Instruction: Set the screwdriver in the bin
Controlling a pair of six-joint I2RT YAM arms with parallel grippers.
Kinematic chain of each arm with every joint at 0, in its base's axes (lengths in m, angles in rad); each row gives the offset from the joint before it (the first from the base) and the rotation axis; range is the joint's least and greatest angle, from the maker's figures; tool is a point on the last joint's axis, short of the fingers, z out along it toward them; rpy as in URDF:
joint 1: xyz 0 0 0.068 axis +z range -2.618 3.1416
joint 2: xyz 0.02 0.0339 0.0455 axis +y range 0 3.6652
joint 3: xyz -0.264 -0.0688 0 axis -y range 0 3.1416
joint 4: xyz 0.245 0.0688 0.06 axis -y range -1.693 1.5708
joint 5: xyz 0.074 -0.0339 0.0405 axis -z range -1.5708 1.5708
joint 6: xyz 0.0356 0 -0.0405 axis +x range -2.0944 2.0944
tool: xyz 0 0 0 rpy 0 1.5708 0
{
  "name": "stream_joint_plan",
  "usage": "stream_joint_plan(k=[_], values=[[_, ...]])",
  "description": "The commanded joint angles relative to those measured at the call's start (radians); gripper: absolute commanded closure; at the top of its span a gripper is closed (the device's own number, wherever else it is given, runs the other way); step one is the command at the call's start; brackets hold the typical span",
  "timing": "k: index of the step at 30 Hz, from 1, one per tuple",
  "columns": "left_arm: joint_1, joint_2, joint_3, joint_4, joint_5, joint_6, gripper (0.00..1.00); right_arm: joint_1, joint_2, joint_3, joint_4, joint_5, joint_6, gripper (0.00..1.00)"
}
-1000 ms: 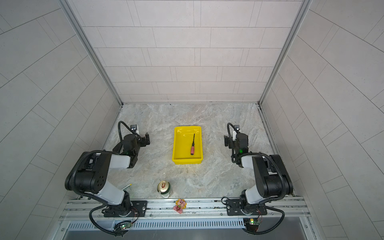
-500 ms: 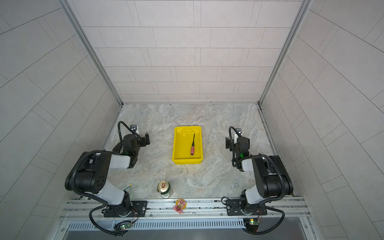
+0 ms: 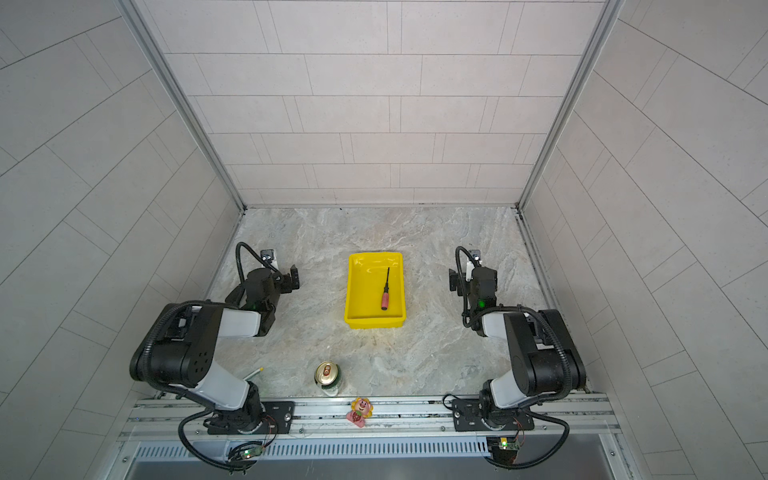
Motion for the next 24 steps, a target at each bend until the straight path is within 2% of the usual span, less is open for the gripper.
stream_joint_plan(k=[1,18,21,23,24], values=[[0.003,0.006,-0.007,0.023,-0.007,-0.001,0.0,0.001,0.008,0.001,-0.005,-0.001,-0.014,0.0],[0.003,0.006,-0.007,0.023,-0.007,-0.001,0.0,0.001,0.007,-0.001,-0.003,0.001,-0.012,0.0],[0.003,0.004,-0.007,0.023,-0.007,-0.001,0.0,0.001,-0.024,-0.09,0.122,0.019,-0.004,0.0],[0.003,0.004,-0.007,0.024,-0.008,0.0,0.0,-0.001,-0.031,-0.151,0.234,0.071,0.02,0.01],[0.003,0.004,-0.008,0.024,-0.007,-0.001,0.0,-0.001,-0.027,-0.146,0.225,0.106,0.033,0.0]])
